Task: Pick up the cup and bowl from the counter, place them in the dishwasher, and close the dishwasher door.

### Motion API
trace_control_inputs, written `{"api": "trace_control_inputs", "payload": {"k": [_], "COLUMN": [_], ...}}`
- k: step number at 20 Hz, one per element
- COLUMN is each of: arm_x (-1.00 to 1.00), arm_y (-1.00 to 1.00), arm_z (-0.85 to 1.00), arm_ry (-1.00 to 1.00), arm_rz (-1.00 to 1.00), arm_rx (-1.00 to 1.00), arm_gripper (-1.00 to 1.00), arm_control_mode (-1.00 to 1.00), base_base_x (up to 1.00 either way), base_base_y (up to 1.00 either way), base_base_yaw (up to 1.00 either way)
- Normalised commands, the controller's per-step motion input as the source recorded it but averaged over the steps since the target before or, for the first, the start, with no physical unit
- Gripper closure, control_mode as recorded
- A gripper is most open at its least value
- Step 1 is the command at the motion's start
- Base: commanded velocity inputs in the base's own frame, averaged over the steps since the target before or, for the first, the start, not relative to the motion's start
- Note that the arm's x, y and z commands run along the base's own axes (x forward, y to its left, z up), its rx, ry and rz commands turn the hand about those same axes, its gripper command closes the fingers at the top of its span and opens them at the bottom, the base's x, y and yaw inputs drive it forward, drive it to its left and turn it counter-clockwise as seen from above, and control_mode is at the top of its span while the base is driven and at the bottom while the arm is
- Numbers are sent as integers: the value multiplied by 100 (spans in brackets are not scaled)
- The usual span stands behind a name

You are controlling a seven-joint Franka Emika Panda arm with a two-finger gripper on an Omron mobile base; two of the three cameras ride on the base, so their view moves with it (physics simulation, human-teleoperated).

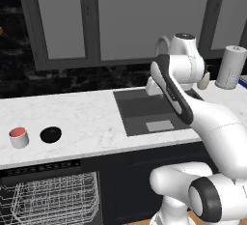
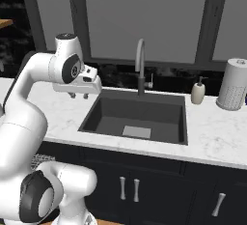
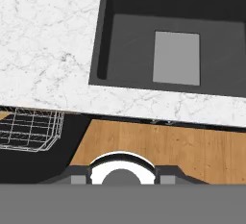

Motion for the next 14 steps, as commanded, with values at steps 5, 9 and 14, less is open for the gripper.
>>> {"api": "trace_control_inputs", "payload": {"k": [5,9,14], "arm_x": [0,0,0], "arm_y": [0,0,0], "arm_z": [0,0,0], "arm_ry": [0,0,0], "arm_rz": [0,0,0], "arm_rx": [0,0,0], "arm_gripper": [-100,-100,-100], "arm_control_mode": [100,100,100], "base_base_x": [0,-8,-11], "base_base_y": [0,0,0], "base_base_yaw": [0,20,71]}}
